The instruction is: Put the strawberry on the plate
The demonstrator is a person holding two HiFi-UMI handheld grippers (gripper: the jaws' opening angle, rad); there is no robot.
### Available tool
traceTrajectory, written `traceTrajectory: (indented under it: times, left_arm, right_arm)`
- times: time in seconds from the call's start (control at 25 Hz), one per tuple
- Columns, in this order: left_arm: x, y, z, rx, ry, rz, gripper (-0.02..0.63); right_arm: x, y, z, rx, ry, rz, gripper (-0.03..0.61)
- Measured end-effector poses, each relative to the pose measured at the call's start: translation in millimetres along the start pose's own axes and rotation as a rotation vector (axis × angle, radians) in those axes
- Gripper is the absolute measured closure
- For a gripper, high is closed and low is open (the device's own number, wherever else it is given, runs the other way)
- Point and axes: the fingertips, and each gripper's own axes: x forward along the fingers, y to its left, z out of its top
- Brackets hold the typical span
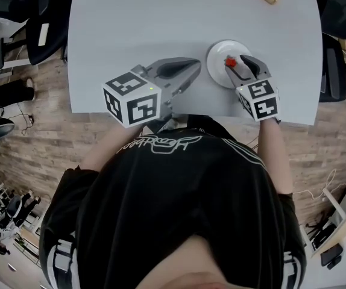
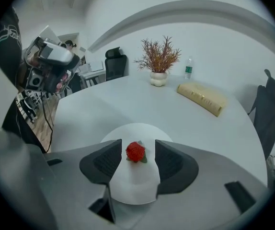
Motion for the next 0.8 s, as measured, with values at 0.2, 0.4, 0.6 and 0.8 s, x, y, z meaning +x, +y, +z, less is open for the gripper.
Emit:
traceTrajectory:
  times: [0.2,0.4,0.6,0.8]
  left_arm:
    - [-11.2,-16.6,4.2,0.037,-0.011,-0.015,0.607]
    - [-26.8,-37.8,7.2,0.096,-0.016,-0.040,0.607]
    - [-49.9,-64.6,8.5,0.153,-0.028,-0.076,0.607]
    - [-76.0,-90.9,4.3,0.222,-0.035,-0.101,0.607]
  right_arm:
    - [-35.5,-5.8,16.0,0.029,-0.076,-0.080,0.399]
    - [-83.4,4.1,42.6,0.052,-0.192,-0.150,0.399]
    - [-140.3,34.1,70.3,0.058,-0.317,-0.220,0.399]
    - [-188.2,78.9,84.9,0.057,-0.414,-0.266,0.399]
